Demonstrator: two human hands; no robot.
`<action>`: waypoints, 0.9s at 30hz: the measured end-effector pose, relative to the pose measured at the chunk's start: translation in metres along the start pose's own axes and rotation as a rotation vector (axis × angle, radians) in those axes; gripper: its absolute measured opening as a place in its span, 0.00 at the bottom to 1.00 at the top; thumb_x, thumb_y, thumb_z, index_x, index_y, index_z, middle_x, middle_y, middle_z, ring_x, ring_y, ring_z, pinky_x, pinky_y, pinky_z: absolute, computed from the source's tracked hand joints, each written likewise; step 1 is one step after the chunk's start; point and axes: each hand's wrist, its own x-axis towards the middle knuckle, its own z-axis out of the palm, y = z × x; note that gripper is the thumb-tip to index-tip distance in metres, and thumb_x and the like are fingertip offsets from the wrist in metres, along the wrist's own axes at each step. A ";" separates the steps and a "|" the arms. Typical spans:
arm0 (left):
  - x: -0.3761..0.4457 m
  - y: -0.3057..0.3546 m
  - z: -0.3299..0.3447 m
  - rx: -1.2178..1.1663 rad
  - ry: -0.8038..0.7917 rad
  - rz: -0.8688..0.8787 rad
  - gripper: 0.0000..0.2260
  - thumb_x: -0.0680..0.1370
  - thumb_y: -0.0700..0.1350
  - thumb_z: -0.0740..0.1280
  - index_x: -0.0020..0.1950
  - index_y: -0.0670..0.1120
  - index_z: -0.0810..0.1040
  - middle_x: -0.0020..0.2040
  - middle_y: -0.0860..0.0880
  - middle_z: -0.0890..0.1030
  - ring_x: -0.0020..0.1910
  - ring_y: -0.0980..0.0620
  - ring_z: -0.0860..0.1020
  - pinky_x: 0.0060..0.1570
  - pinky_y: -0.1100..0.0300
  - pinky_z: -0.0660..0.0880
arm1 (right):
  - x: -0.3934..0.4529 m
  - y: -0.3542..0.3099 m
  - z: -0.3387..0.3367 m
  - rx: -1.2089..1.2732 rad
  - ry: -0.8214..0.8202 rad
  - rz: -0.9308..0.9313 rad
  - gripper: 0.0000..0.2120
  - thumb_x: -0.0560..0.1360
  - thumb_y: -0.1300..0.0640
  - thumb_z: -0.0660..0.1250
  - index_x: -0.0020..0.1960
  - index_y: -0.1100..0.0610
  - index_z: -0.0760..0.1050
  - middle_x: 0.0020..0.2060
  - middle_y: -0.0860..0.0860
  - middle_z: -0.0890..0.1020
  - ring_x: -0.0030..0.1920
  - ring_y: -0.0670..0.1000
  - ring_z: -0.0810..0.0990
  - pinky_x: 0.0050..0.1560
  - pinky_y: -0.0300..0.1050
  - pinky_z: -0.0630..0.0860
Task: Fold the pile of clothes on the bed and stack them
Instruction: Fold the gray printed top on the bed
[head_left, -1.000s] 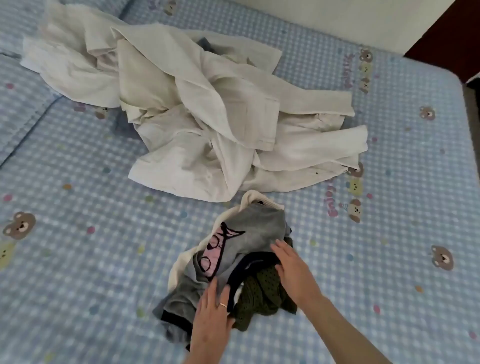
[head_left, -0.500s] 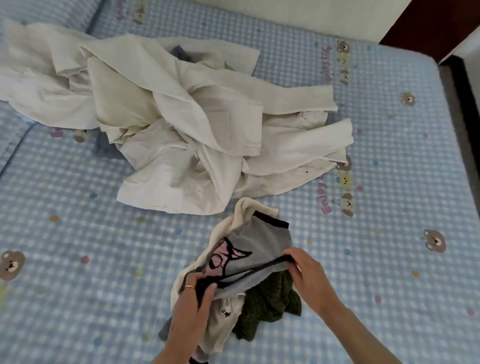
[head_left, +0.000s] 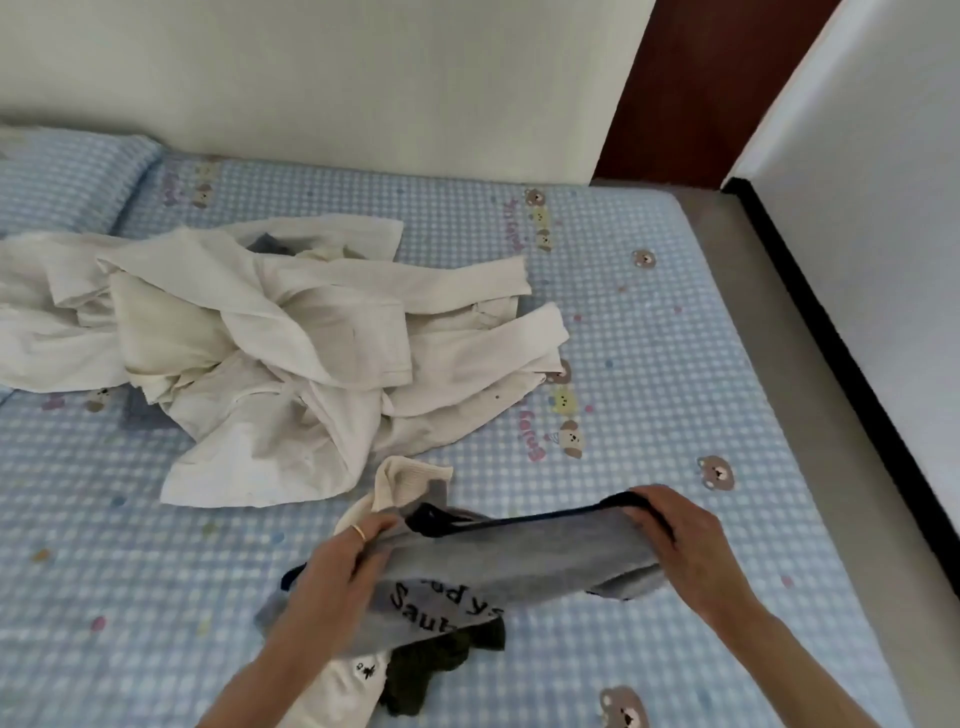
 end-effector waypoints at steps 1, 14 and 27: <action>0.011 0.018 0.008 0.022 0.027 0.038 0.14 0.79 0.39 0.62 0.52 0.60 0.76 0.41 0.60 0.81 0.41 0.65 0.79 0.41 0.74 0.72 | 0.002 0.008 -0.020 -0.013 0.023 0.002 0.08 0.79 0.53 0.60 0.50 0.40 0.75 0.45 0.35 0.81 0.47 0.37 0.79 0.47 0.36 0.73; 0.144 0.249 0.077 0.281 0.350 0.451 0.09 0.78 0.39 0.59 0.49 0.53 0.74 0.38 0.53 0.79 0.37 0.57 0.77 0.40 0.66 0.72 | 0.082 0.071 -0.264 -0.279 0.408 -0.251 0.09 0.78 0.49 0.62 0.54 0.49 0.79 0.44 0.42 0.82 0.44 0.42 0.77 0.43 0.28 0.65; 0.066 0.181 0.186 0.435 -0.100 0.278 0.15 0.74 0.61 0.57 0.47 0.56 0.79 0.37 0.65 0.71 0.38 0.63 0.73 0.39 0.70 0.67 | -0.035 0.157 -0.253 -0.309 -0.029 -0.181 0.15 0.79 0.43 0.54 0.55 0.44 0.78 0.40 0.40 0.79 0.39 0.41 0.77 0.42 0.32 0.70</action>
